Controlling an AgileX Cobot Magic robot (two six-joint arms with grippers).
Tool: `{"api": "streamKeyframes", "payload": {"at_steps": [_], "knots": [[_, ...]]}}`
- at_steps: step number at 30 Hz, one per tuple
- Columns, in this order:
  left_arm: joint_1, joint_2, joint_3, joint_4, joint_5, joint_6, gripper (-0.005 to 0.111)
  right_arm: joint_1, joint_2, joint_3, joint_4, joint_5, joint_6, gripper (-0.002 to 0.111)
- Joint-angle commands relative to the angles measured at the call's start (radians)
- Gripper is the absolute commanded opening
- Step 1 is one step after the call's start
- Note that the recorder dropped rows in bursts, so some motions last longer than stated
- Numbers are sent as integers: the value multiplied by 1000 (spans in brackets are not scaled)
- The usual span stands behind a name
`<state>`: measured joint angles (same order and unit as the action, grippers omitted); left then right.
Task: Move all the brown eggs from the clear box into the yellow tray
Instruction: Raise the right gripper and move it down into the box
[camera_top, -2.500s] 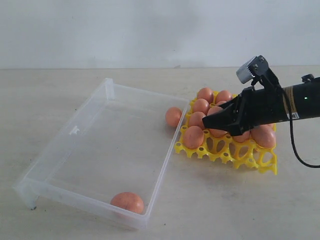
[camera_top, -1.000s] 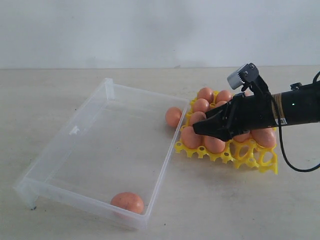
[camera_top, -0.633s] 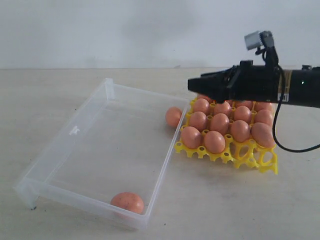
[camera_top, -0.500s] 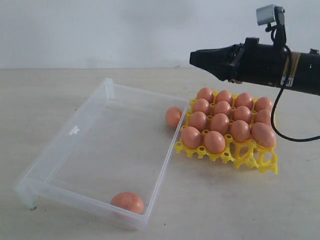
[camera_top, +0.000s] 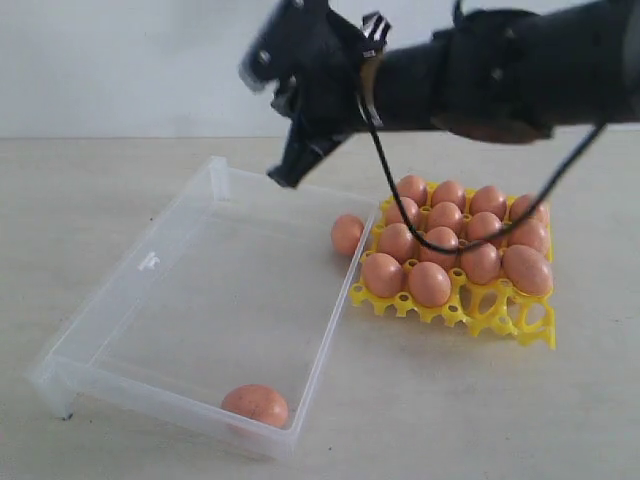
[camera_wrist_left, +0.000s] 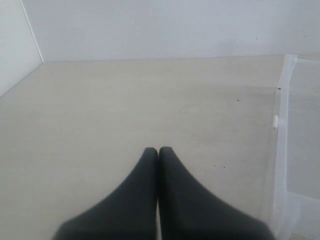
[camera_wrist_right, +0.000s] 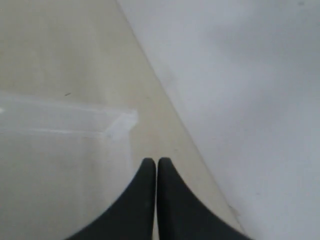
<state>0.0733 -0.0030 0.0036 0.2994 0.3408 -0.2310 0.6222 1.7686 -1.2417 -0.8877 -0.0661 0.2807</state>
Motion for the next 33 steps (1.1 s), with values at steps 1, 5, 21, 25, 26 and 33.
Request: {"api": "streamKeyframes", "payload": {"at_steps": [1, 5, 21, 25, 26, 33], "knots": [[-3, 3, -4, 4, 1, 2, -4, 29, 121, -339, 312, 329, -17, 1], [-3, 3, -4, 4, 1, 2, -4, 29, 259, -632, 486, 776, -179, 1], [-3, 3, -4, 4, -1, 2, -4, 46, 368, -816, 1372, 1287, -822, 1], [-3, 3, -4, 4, -1, 2, -4, 86, 373, -812, 1371, 1287, -835, 1], [-3, 3, -4, 4, -1, 2, -4, 99, 378, -812, 1371, 1287, -841, 1], [-3, 3, -4, 4, -1, 2, -4, 263, 387, -743, 1186, 1287, -971, 1]]}}
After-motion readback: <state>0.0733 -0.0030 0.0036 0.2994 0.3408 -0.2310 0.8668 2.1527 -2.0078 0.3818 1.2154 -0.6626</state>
